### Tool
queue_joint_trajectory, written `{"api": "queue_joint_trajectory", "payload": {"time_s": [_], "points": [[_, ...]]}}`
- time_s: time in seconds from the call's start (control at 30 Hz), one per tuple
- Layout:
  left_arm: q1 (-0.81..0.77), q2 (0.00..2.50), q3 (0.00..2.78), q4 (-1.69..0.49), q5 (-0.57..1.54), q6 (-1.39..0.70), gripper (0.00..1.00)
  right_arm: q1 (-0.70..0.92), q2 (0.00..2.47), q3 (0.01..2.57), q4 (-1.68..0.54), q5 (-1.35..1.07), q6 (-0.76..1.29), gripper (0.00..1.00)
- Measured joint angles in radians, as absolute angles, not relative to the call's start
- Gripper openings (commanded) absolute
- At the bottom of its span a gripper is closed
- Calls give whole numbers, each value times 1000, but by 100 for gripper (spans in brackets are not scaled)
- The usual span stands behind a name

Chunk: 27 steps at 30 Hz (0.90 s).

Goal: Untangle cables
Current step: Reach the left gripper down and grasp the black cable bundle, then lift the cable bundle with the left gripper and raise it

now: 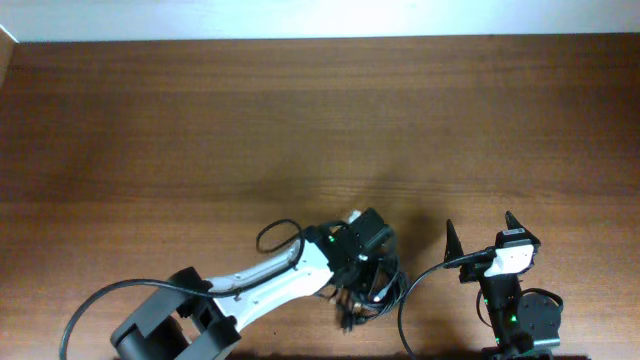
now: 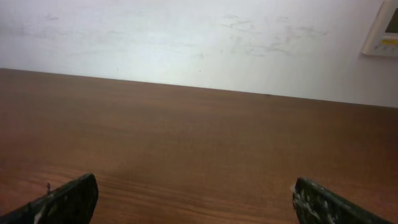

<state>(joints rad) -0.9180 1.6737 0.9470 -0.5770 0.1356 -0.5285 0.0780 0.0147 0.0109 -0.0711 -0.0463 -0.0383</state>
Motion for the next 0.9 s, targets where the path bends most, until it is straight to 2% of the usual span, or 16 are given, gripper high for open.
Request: {"api": "queue_joint_trajectory", "payload": {"time_s": [0.1,0.3,0.43,0.53,0.63,0.7,0.8,0.83,0.9], "points": [[-918,1628,1045,-571,24,-400,0,78,15,11,-71,-46,-39,100],[-918,1358,1063,-577,-207,-171,0,78,15,11,-71,-46,-38,100],[-918,1269,1063,-578,-312,-130,0,78,15,11,-71,-46,-38,100],[-918,1252,1063,-567,-307,-125,0,78,15,11,-71,-46,-38,100],[-852,1230,1064,-548,-171,-111,0,78,15,11,-67,-54,-27,100],[-726,1228,1064,-549,-24,-78,0,78,15,16,-70,-66,37,100],[-599,1227,1065,-550,236,35,0,77,17,287,-370,-117,115,100],[-577,1227,1066,-548,306,70,0,77,19,371,-435,-126,133,100],[-575,1227,1067,-543,467,154,0,77,54,591,-704,-149,157,100]]}}
